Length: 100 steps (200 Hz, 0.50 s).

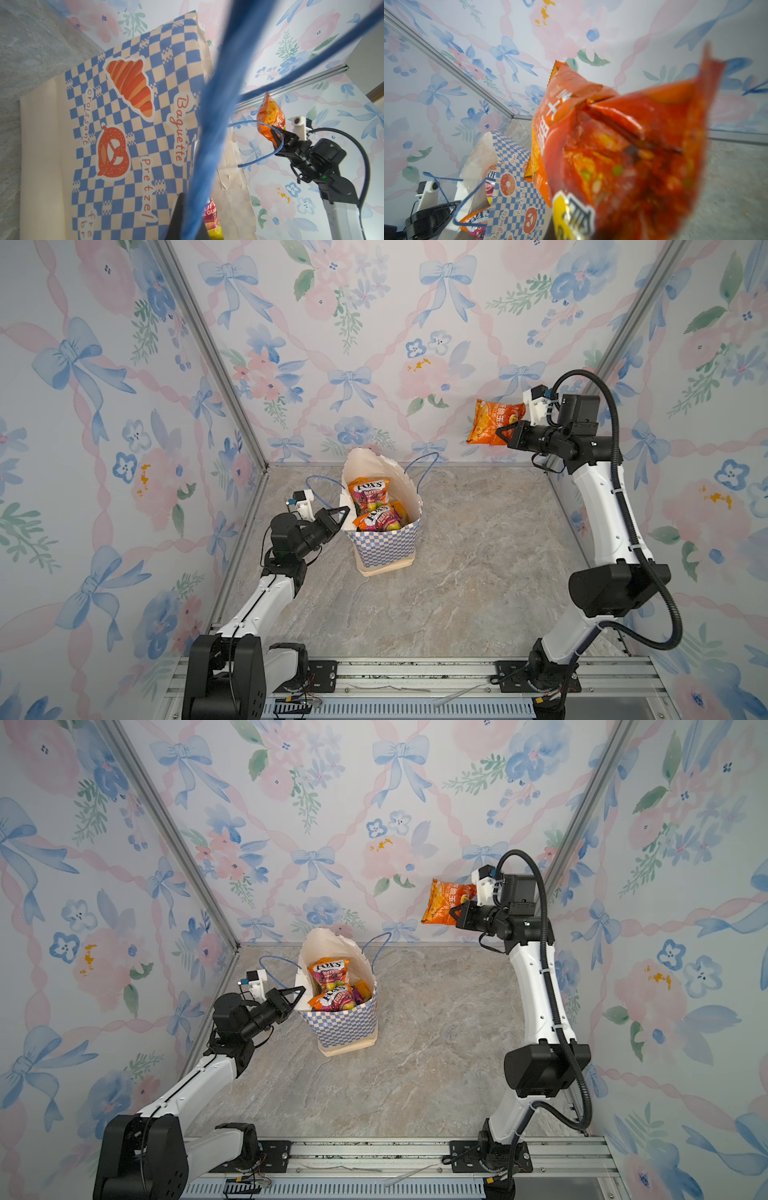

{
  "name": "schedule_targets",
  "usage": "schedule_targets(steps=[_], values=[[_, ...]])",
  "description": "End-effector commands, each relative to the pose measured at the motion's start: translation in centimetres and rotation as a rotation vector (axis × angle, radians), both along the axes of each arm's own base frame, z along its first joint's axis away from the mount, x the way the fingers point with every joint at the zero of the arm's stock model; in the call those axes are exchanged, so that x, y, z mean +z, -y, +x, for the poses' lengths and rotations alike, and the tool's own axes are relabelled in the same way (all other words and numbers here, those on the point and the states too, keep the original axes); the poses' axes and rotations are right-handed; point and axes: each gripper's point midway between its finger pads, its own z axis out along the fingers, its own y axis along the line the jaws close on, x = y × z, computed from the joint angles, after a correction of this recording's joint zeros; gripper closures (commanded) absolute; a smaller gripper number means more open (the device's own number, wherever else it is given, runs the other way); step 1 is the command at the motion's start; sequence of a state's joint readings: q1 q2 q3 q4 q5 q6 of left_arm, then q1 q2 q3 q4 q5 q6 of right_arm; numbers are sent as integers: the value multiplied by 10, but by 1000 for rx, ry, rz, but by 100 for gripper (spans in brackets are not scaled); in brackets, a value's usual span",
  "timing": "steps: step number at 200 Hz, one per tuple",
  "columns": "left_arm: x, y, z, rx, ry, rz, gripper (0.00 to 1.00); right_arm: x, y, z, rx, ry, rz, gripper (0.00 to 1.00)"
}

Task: Place the snacks into the paper bag
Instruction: 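Lift the orange chip bag up with the right gripper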

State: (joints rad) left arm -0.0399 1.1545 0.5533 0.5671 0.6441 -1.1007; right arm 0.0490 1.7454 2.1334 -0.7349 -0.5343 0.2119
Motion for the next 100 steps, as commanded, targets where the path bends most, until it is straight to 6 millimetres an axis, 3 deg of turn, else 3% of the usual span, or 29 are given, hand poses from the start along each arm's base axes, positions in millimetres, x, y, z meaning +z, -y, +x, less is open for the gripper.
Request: schedule_targets(steps=[1,23,53,73,100], values=[[4,6,-5,-35,21,9,100,49,-13,-40,1,106,-41,100],[2,6,-6,-38,18,10,100,87,-37,-80,49,212,-48,100],[3,7,-6,-38,19,9,100,115,-67,-124,109,311,-66,100],[2,7,-6,-39,17,9,100,122,-86,-139,145,336,-63,100],[1,7,-6,-41,15,9,100,116,-118,-153,206,329,-105,100]])
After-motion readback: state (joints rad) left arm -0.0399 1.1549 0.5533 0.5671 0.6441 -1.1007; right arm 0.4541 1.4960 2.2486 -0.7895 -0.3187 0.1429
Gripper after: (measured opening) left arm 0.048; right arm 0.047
